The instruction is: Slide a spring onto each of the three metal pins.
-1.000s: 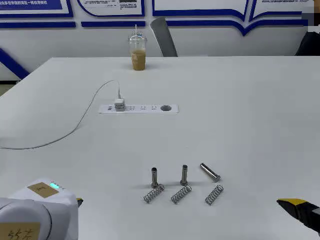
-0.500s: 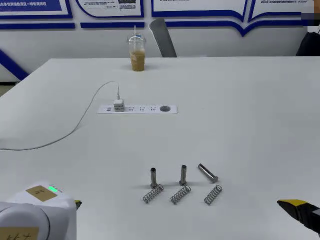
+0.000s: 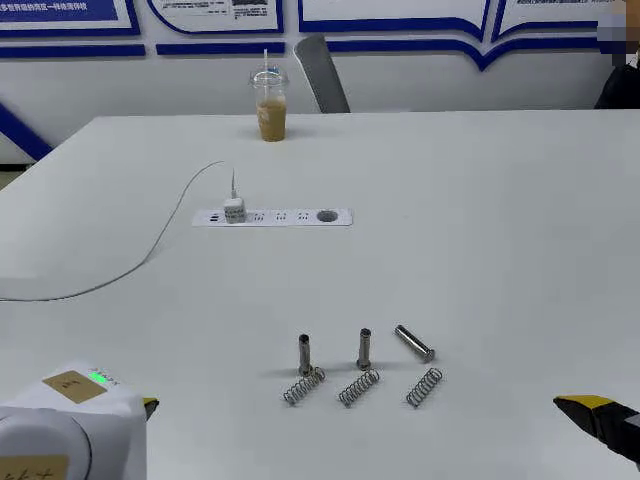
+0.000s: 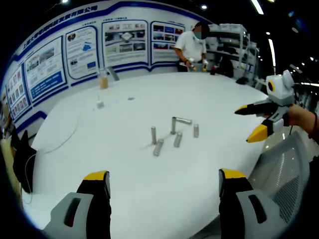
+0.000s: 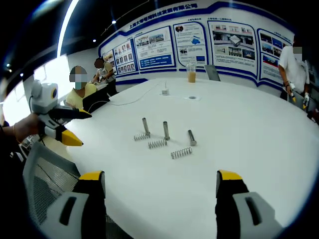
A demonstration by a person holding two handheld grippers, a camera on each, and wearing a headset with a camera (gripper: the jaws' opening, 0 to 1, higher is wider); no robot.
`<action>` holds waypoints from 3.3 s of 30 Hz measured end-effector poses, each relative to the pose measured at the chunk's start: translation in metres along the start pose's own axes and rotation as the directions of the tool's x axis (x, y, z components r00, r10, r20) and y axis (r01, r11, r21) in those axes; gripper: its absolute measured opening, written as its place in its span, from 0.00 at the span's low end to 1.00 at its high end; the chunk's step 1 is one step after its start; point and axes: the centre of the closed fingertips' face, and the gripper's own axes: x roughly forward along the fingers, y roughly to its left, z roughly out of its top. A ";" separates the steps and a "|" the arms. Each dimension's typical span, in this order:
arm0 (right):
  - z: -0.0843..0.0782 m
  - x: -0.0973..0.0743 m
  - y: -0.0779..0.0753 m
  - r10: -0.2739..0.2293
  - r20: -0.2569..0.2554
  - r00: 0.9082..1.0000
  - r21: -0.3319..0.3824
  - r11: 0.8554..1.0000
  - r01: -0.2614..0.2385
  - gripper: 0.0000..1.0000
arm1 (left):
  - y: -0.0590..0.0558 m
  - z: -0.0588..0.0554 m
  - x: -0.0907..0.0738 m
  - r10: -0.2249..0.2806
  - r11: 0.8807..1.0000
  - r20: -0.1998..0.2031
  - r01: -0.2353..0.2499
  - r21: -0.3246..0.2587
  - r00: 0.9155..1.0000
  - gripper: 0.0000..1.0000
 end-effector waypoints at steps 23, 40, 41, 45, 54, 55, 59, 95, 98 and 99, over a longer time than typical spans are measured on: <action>0.008 0.020 -0.018 -0.008 -0.019 1.000 -0.033 0.999 0.007 0.88 | -0.001 0.004 0.004 -0.004 1.000 0.017 0.004 -0.010 1.000 0.91; 0.033 0.050 -0.045 -0.026 -0.010 1.000 -0.106 0.994 0.025 0.76 | -0.003 0.001 0.007 -0.010 1.000 0.013 0.010 -0.012 1.000 0.89; 0.034 0.051 -0.045 -0.021 -0.008 1.000 -0.105 0.994 0.020 0.75 | -0.003 0.001 0.007 -0.010 1.000 0.016 0.010 -0.013 1.000 0.89; 0.040 0.060 -0.050 -0.016 -0.004 1.000 -0.106 0.994 0.016 0.73 | -0.001 0.001 0.008 -0.006 1.000 0.018 0.007 -0.022 1.000 0.89; 0.048 0.080 -0.064 -0.018 0.008 1.000 -0.070 0.997 0.019 0.63 | 0.000 -0.001 0.010 -0.004 1.000 0.014 0.004 -0.015 1.000 0.88; 0.049 0.082 -0.066 -0.018 0.009 1.000 -0.062 0.998 0.018 0.61 | 0.000 -0.001 0.010 -0.004 1.000 0.015 0.004 -0.014 1.000 0.88; 0.053 0.090 -0.071 -0.029 0.021 0.999 -0.040 0.999 0.029 0.55 | -0.001 0.000 0.011 -0.005 1.000 0.018 0.005 -0.013 1.000 0.88; 0.044 0.182 -0.082 0.012 -0.043 0.999 -0.070 0.997 -0.015 0.26 | -0.009 -0.009 0.023 -0.026 1.000 0.008 0.026 0.004 1.000 0.81; 0.044 0.186 -0.085 0.003 -0.045 0.999 -0.059 0.998 -0.005 0.25 | -0.009 -0.010 0.024 -0.028 1.000 -0.002 0.028 0.004 1.000 0.81; 0.044 0.186 -0.085 0.000 -0.048 0.999 -0.047 0.999 -0.002 0.24 | -0.009 -0.010 0.024 -0.028 1.000 -0.003 0.028 0.004 1.000 0.81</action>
